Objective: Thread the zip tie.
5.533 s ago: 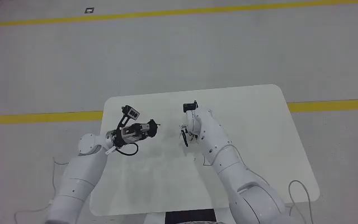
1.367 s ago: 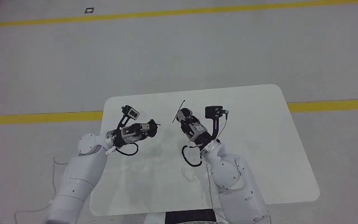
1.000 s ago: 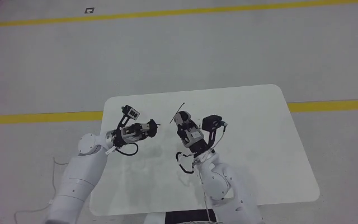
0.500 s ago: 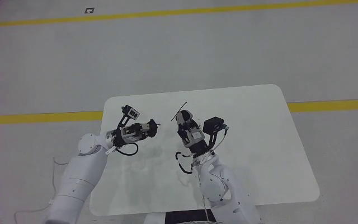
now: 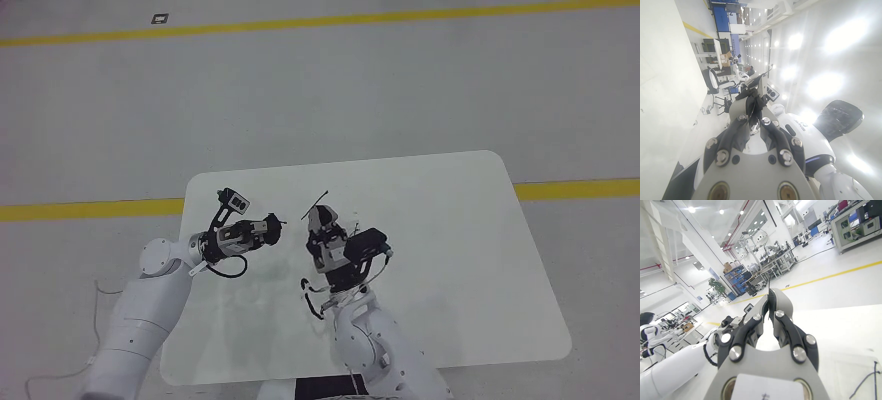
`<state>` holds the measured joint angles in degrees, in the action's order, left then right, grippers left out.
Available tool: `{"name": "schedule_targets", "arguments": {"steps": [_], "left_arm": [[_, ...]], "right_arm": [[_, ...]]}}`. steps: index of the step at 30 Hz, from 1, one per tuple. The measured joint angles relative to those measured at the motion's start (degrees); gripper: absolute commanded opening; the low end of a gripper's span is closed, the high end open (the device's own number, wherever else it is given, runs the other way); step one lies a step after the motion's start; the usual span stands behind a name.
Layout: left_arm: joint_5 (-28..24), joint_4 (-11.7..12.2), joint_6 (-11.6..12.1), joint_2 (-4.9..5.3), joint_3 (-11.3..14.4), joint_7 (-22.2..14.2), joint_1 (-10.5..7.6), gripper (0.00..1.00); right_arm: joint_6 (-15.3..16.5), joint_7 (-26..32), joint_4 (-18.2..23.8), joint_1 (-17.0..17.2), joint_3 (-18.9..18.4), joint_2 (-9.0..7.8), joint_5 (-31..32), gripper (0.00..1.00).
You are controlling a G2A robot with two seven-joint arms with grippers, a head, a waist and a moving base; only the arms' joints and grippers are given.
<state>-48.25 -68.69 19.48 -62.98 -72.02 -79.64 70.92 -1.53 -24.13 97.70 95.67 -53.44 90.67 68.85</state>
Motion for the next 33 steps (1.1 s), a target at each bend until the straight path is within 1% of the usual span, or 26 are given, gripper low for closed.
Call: {"name": "schedule_targets", "arguments": {"steps": [5, 10, 21, 25, 30, 33], "left_arm": [[0.00, 0.00, 0.00, 0.00, 0.00, 0.00, 0.00, 0.00], [0.00, 0.00, 0.00, 0.00, 0.00, 0.00, 0.00, 0.00], [0.00, 0.00, 0.00, 0.00, 0.00, 0.00, 0.00, 0.00], [0.00, 0.00, 0.00, 0.00, 0.00, 0.00, 0.00, 0.00], [0.00, 0.00, 0.00, 0.00, 0.00, 0.00, 0.00, 0.00], [0.00, 0.00, 0.00, 0.00, 0.00, 0.00, 0.00, 0.00]], "right_arm": [[-4.50, -2.57, -1.37, -2.07, 3.54, -1.07, -0.76, 0.00], [-7.22, -4.77, -2.15, -3.94, 6.56, -2.02, -2.01, 0.00], [-7.39, -4.37, -2.18, -4.19, 6.71, -2.16, -1.66, 0.00], [-9.07, -4.36, -2.36, -4.48, 7.21, -2.23, -0.82, 0.00], [-11.20, -5.05, -2.71, -5.12, 8.06, -2.33, -1.81, 0.00], [-11.93, -5.50, -2.71, -5.22, 8.26, -2.42, -2.20, 0.00]]}}
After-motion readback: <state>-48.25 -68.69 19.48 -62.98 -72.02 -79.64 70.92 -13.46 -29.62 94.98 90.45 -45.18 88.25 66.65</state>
